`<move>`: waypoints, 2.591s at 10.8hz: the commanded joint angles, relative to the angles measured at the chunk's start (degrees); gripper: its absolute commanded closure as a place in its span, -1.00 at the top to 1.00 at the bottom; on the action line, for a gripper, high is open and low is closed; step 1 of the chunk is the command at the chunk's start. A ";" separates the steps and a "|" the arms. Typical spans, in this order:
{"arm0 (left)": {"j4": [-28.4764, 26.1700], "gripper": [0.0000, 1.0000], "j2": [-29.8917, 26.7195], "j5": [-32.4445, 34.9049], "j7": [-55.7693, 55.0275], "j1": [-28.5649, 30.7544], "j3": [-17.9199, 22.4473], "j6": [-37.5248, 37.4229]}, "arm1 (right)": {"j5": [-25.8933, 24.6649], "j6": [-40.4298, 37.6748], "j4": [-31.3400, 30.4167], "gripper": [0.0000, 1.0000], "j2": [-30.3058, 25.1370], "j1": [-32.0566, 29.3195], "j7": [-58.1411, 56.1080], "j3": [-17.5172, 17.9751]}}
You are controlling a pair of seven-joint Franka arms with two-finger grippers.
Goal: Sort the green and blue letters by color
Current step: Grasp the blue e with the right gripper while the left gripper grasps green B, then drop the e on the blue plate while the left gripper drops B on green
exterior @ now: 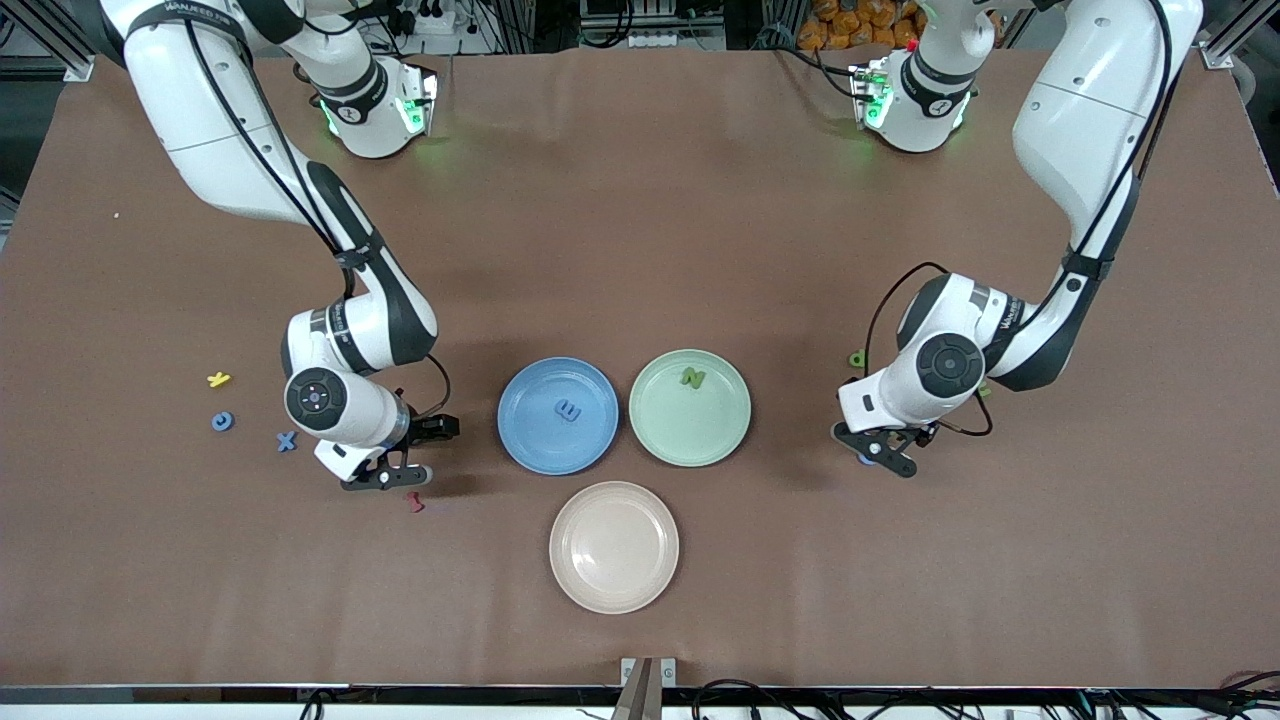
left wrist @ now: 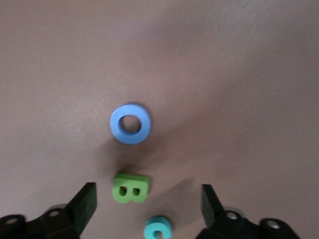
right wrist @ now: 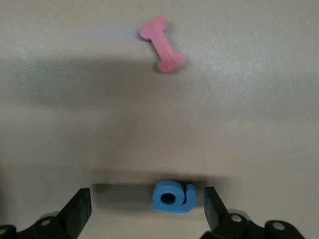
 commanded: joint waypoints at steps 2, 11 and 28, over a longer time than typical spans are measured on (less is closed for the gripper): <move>-2.84 0.62 -0.53 1.63 4.14 3.70 -0.76 4.00 | -1.15 0.92 -3.52 1.00 -3.07 -2.34 -0.29 0.73; -2.31 0.19 1.31 1.37 3.36 3.70 -0.76 5.15 | -1.07 2.68 -4.40 -1.00 -2.89 -2.43 -1.43 0.73; 9.11 -1.00 1.57 -6.10 -29.31 -11.83 -8.41 -5.23 | 21.52 -6.20 7.12 0.99 -2.71 9.96 15.01 1.34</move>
